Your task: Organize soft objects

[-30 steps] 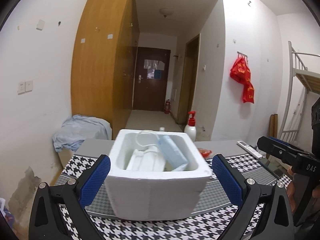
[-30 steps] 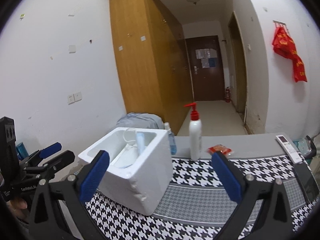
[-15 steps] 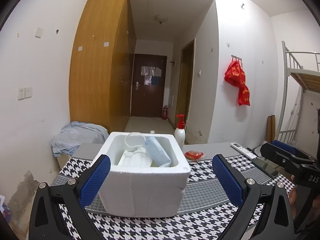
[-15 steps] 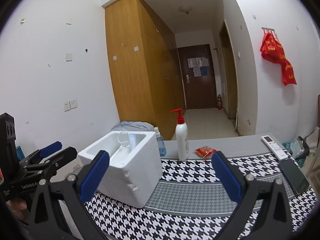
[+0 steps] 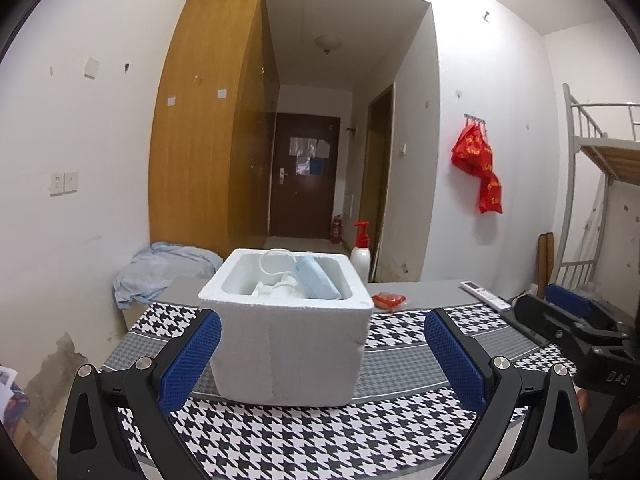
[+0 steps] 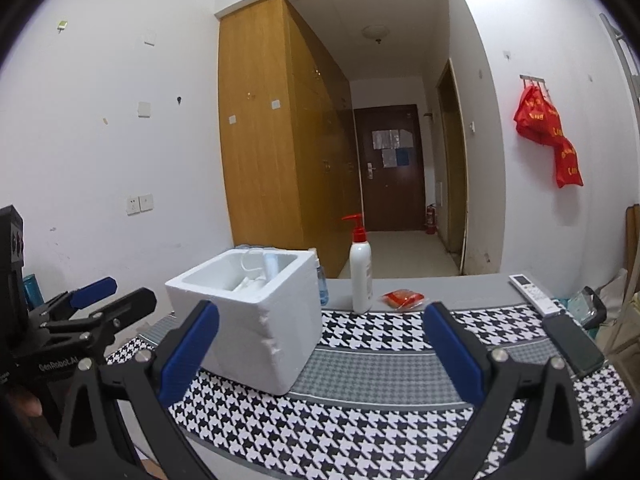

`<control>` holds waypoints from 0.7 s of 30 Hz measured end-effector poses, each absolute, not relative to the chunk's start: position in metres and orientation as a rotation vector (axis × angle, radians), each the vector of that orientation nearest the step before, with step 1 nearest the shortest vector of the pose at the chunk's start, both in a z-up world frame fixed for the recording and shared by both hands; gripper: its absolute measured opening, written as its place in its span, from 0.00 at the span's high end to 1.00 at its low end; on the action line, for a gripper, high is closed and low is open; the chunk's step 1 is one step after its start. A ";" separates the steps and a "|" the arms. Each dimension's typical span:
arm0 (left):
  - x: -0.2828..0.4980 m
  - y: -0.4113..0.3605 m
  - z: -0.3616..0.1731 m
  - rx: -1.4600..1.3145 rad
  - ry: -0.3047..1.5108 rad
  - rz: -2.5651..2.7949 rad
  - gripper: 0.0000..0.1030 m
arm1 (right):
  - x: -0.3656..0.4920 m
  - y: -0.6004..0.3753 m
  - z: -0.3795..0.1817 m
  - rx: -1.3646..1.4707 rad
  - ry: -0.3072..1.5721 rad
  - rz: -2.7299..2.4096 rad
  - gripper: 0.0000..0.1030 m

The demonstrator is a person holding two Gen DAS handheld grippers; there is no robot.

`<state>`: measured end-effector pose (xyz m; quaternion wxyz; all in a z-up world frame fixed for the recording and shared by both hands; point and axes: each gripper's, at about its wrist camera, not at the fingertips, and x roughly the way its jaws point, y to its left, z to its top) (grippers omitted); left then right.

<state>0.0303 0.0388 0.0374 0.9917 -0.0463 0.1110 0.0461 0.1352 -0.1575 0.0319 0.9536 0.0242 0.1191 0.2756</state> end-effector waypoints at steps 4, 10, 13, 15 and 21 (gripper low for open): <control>0.018 0.034 0.033 -0.077 0.201 0.095 0.01 | 0.129 -0.160 0.025 0.073 0.246 0.575 0.00; 0.007 0.031 0.021 -0.072 0.207 0.092 0.01 | 0.117 -0.161 0.013 0.067 0.236 0.569 0.00; 0.001 0.033 0.013 -0.073 0.220 0.092 0.01 | 0.113 -0.161 0.009 0.077 0.232 0.578 0.00; -0.004 0.034 0.011 -0.080 0.216 0.093 0.01 | 0.109 -0.162 0.007 0.089 0.231 0.593 0.00; -0.018 0.031 0.003 -0.068 0.219 0.112 0.01 | 0.092 -0.160 0.000 0.072 0.217 0.591 0.00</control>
